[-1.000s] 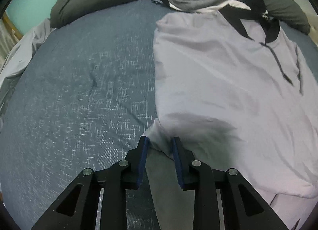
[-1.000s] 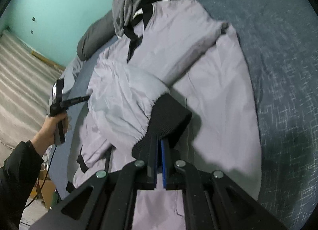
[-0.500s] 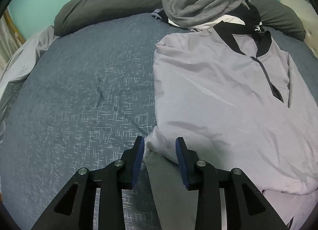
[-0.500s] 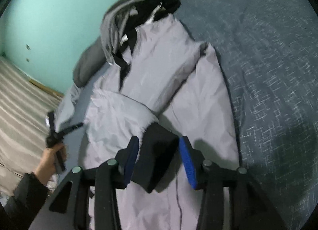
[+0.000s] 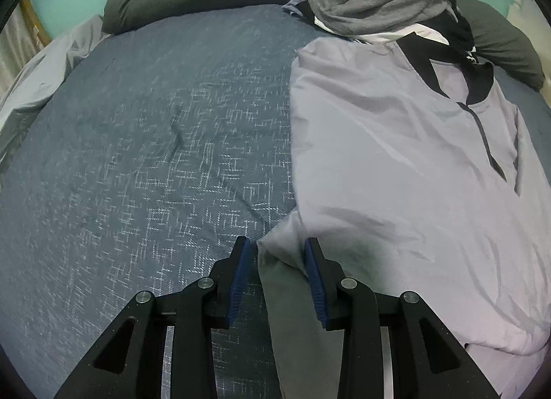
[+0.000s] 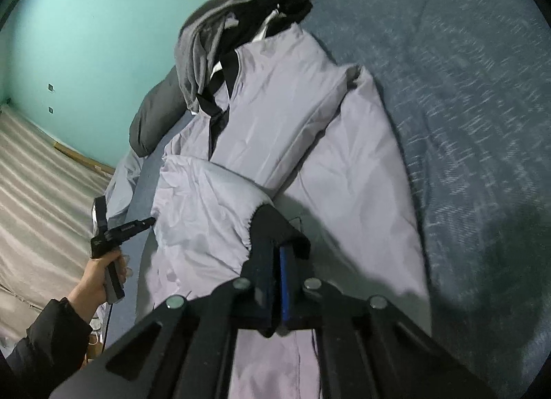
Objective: Fold clothes
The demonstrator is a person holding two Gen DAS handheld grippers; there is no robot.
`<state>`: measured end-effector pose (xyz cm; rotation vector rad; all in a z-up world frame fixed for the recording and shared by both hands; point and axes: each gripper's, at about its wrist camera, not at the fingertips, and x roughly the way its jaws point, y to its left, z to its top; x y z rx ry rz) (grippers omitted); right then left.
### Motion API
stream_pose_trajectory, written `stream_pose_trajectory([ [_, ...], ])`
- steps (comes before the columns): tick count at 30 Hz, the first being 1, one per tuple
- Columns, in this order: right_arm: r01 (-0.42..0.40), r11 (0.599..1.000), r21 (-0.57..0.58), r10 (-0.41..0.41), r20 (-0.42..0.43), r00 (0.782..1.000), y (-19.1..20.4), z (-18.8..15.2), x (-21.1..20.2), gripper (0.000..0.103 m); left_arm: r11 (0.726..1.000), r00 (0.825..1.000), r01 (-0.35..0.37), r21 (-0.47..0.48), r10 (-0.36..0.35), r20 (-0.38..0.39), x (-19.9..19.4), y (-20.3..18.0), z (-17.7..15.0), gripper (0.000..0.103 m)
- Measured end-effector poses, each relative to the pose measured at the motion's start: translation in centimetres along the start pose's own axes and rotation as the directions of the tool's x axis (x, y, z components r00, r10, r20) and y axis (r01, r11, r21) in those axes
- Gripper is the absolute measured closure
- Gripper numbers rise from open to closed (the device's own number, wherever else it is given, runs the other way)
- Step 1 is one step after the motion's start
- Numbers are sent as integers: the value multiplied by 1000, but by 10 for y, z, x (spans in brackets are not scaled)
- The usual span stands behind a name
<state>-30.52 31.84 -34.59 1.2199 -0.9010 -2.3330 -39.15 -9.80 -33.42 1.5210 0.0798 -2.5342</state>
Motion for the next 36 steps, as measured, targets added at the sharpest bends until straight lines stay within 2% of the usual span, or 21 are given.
stream_pose_trajectory([
  [4,19,1000,18,-19,-29,999,-4,-4,4,100,1000,1000,0,-7,0,2,0,1,0,65],
  [9,-5,999,46,6,-26,1000,-10,-3,8,100,997,998,35,-67,-31,58,-12,10,1,65],
  [11,-8,999,44,9,-24,1000,-9,-3,8,100,996,996,16,-86,-9,85,-17,16,3,65],
  [14,-12,999,42,13,-21,1000,-8,-2,8,100,991,997,12,-135,-1,81,-16,28,3,64],
  [21,-19,999,37,20,-17,1000,-7,-1,8,100,984,997,66,-166,-60,40,1,35,-7,62],
  [28,-19,999,32,20,-19,1000,-8,-2,7,100,974,989,136,-182,-122,83,0,41,-6,62],
  [30,-19,999,32,20,-20,1000,-8,-2,7,100,968,986,159,-195,-146,82,1,43,-3,62],
  [34,-20,999,31,20,-21,1000,-9,-3,7,100,970,987,161,-183,-154,57,9,40,-1,63],
  [35,-20,999,31,20,-21,1000,-9,-3,7,100,968,985,170,-186,-163,53,11,40,-1,70],
  [36,-20,999,31,20,-21,1000,-9,-3,7,100,962,982,186,-200,-179,55,12,41,-2,84],
])
